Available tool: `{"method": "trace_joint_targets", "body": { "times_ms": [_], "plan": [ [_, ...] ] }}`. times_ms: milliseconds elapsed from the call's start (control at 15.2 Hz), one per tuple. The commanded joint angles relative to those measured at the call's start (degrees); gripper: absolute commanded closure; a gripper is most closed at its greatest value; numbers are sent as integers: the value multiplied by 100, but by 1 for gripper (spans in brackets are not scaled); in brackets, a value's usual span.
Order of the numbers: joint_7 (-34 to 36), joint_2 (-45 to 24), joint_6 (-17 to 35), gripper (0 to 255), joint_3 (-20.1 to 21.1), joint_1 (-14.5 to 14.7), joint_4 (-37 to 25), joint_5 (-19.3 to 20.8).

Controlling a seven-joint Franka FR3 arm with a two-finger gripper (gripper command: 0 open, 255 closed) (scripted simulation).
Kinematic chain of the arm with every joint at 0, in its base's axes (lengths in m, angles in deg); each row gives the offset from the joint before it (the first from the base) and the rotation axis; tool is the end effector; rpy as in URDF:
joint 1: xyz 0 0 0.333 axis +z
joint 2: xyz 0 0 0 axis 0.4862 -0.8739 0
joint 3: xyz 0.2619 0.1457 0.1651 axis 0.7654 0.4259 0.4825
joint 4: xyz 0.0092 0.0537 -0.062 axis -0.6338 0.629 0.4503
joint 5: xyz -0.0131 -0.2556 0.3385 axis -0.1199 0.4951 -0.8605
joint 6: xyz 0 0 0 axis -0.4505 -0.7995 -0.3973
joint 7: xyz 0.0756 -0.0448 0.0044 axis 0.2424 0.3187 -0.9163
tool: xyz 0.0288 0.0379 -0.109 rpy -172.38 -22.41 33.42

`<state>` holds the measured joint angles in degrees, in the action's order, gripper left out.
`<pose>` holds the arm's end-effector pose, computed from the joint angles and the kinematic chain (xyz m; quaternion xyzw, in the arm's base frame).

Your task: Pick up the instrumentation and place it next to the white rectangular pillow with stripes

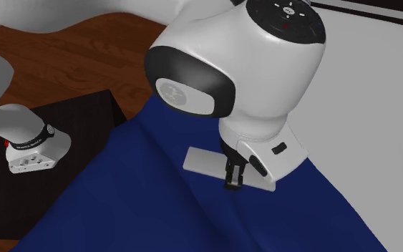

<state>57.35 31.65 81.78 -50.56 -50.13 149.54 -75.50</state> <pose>0.6067 -0.4361 0.4483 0.9590 -0.2831 0.0017 0.0099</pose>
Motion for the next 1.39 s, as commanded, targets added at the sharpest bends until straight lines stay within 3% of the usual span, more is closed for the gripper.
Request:
{"method": "trace_joint_targets", "body": {
  "times_ms": [0, 1056, 1320],
  "plan": [
    [12, 33, -152, 255, -7, -3, -122, 13],
    [48, -154, -1472, 255, -15, -191, -1641, -24],
    [499, 338, -1200, 255, 42, 321, -890, 152]
  ]
}}
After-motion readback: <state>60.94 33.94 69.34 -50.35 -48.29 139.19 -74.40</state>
